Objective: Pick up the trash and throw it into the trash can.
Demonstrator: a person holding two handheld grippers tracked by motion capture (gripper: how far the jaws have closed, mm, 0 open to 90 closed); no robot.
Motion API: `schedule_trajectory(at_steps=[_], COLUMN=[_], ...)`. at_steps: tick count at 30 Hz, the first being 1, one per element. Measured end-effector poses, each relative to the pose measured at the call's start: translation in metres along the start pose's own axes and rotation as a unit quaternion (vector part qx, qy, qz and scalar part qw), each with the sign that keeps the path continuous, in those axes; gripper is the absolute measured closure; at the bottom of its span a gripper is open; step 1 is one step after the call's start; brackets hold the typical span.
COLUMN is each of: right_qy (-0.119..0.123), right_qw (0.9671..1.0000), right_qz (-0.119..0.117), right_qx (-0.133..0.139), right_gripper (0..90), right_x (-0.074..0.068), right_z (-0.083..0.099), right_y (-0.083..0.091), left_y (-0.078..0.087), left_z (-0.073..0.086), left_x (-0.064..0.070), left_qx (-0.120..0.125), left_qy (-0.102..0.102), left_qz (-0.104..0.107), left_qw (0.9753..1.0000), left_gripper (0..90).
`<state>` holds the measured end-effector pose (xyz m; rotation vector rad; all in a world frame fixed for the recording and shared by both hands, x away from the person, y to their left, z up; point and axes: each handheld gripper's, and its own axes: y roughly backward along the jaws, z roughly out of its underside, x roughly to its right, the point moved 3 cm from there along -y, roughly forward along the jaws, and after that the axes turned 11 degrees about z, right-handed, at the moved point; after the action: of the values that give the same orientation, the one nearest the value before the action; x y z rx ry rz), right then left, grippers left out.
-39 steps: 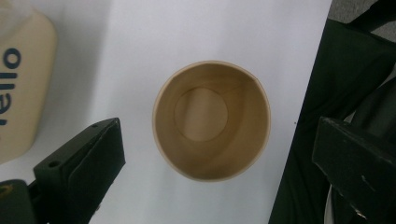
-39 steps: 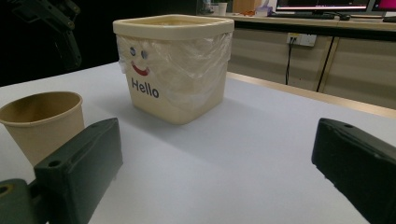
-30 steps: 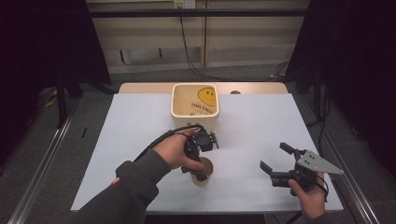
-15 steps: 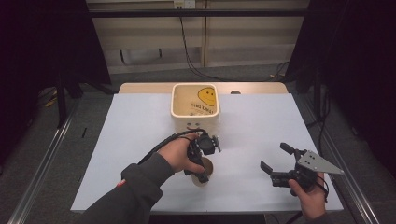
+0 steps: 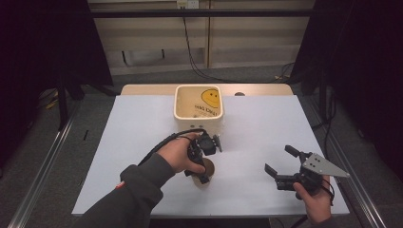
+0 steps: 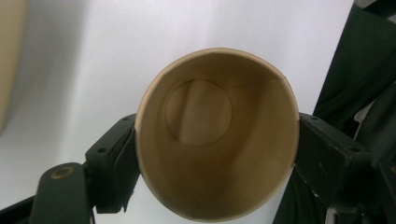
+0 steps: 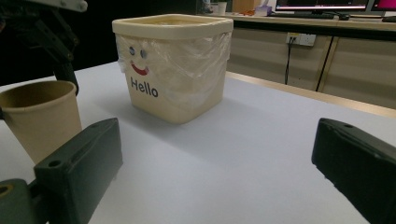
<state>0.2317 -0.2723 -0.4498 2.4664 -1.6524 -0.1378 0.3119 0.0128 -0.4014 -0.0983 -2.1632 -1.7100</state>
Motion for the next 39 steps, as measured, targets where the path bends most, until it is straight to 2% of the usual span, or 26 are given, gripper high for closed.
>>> schedule_trajectory(at_steps=[9, 13, 20, 21, 22, 26, 29, 32, 34, 36, 37, 39], right_qy=[-0.001, 0.002, 0.002, -0.001, 0.004, 0.005, 0.003, 0.001, 0.000, 0.000, 0.002, 0.001], right_qw=[1.0000, 1.0000, 1.0000, 1.0000, 1.0000, 1.0000, 1.0000, 1.0000, 1.0000, 1.0000, 1.0000, 1.0000], right_qz=[0.000, 0.000, 0.000, -0.001, 0.000, -0.001, 0.000, 0.000, 0.000, 0.000, -0.002, -0.001], right_qx=[-0.001, -0.001, -0.001, -0.001, -0.001, -0.001, 0.000, 0.000, 0.000, 0.000, 0.000, 0.001], right_gripper=[1.4, 1.4, 1.4, 1.4, 1.4, 1.4, 1.4, 1.4, 1.4, 1.4, 1.4, 1.4], right_x=[0.000, 0.000, 0.000, 0.000, 0.000, 0.001, 0.000, 0.000, 0.000, 0.000, 0.000, 0.000], right_z=[0.000, 0.000, 0.000, 0.000, 0.000, 0.000, 0.000, 0.000, 0.000, 0.000, 0.000, 0.000], right_y=[0.000, 0.000, 0.000, 0.000, 0.000, 0.000, -0.001, 0.000, 0.000, 0.000, 0.000, 0.000], left_y=[0.034, 0.048, 0.070, 0.073, 0.076, 0.090, 0.097, 0.104, 0.107, 0.112, 0.116, 0.120], left_z=[0.001, 0.002, 0.004, 0.004, 0.004, 0.004, 0.002, 0.001, 0.000, -0.001, -0.001, -0.002], left_x=[0.000, -0.001, -0.004, -0.004, -0.005, -0.006, -0.006, -0.006, -0.006, -0.006, -0.006, -0.006], left_qx=[0.021, 0.021, 0.022, 0.025, 0.021, 0.023, 0.032, 0.023, 0.031, 0.033, 0.025, 0.036], left_qy=[0.008, 0.013, 0.026, 0.028, 0.031, 0.036, 0.038, 0.037, 0.042, 0.046, 0.045, 0.048], left_qz=[0.004, 0.004, -0.006, -0.013, -0.007, -0.009, -0.018, -0.010, -0.018, -0.013, -0.004, -0.011], left_qw=[0.9997, 0.9997, 0.9994, 0.9992, 0.9993, 0.9991, 0.9986, 0.9990, 0.9985, 0.9983, 0.9987, 0.9982], left_gripper=[21.1, 21.1, 21.2, 21.3, 21.3, 21.3, 21.3, 21.3, 21.4, 21.4, 21.5, 21.5])
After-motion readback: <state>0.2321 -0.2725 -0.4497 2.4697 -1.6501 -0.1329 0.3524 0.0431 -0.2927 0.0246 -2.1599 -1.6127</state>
